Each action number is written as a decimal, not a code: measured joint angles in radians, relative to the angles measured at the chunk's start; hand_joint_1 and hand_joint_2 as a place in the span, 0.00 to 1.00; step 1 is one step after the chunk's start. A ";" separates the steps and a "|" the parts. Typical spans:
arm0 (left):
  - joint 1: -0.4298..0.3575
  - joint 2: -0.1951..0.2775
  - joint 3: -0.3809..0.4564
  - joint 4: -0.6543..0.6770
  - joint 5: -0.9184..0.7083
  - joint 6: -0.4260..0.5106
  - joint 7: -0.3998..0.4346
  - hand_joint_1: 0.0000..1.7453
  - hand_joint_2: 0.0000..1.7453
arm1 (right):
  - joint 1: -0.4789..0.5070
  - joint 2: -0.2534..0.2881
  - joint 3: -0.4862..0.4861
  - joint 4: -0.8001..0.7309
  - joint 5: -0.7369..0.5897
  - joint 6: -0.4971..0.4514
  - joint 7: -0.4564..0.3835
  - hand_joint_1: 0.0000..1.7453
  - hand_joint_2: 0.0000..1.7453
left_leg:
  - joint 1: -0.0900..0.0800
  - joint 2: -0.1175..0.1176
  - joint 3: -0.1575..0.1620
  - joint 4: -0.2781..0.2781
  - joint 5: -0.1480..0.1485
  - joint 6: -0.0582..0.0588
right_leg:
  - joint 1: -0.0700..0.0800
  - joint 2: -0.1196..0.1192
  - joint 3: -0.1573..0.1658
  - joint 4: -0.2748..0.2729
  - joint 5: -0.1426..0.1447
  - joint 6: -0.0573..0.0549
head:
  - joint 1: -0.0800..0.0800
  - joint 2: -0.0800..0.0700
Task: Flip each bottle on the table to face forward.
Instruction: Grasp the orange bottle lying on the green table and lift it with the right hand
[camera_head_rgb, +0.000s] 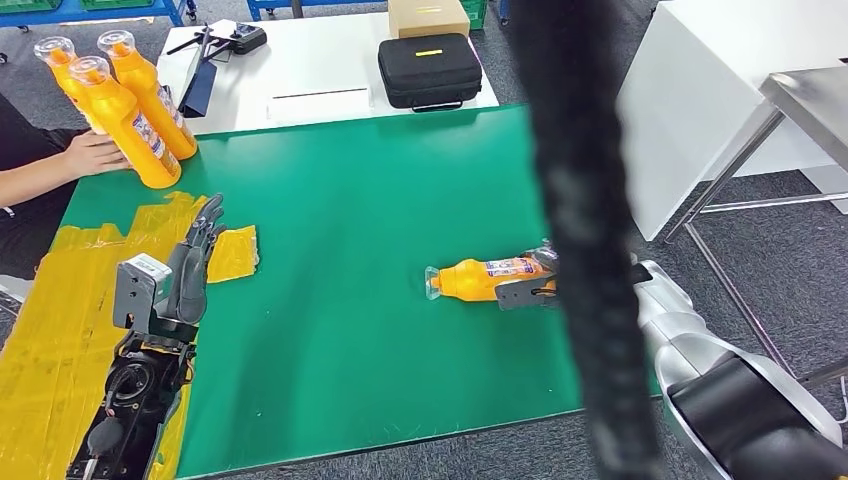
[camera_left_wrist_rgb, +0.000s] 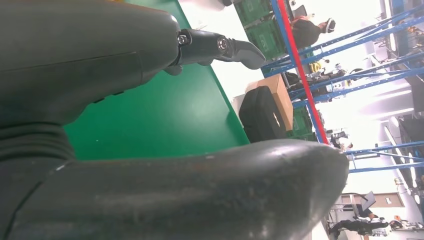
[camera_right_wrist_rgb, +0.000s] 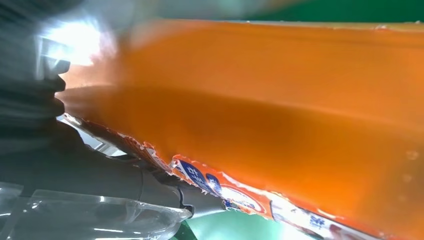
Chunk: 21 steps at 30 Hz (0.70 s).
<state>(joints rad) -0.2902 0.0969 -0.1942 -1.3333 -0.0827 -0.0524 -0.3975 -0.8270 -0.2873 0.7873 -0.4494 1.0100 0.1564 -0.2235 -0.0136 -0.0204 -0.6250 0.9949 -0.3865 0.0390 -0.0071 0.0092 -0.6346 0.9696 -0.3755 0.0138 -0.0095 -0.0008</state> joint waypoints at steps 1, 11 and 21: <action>0.000 0.000 0.000 0.000 0.001 0.000 0.000 0.00 0.00 | 0.000 0.000 0.000 0.000 0.000 0.000 0.000 1.00 1.00 | 0.000 0.000 0.000 0.000 0.000 0.000 | 0.000 0.000 0.000 0.000 0.000 0.000 | 0.000 0.000; -0.028 -0.001 -0.004 0.013 0.089 -0.054 0.042 0.00 0.50 | 0.023 -0.005 -0.017 -0.002 -0.117 -0.062 0.002 1.00 1.00 | 0.000 0.000 0.001 0.000 0.000 0.000 | 0.000 0.000 0.002 0.000 0.000 0.000 | 0.000 0.000; 0.036 -0.026 0.079 0.039 0.638 -0.316 0.130 0.00 1.00 | 0.192 0.001 -0.332 -0.377 -0.636 0.039 -0.134 1.00 1.00 | 0.000 0.002 -0.003 0.000 0.000 0.000 | 0.000 0.001 -0.003 0.000 0.000 0.000 | 0.000 0.000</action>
<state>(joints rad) -0.2544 0.0711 -0.1154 -1.2946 0.5557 -0.3684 -0.2680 -0.6348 -0.2867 0.4557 -0.8266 0.3737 0.1958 -0.3578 -0.0132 -0.0183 -0.6281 0.9948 -0.3867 0.0390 -0.0070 0.0105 -0.6373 0.9699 -0.3753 0.0139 -0.0096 -0.0008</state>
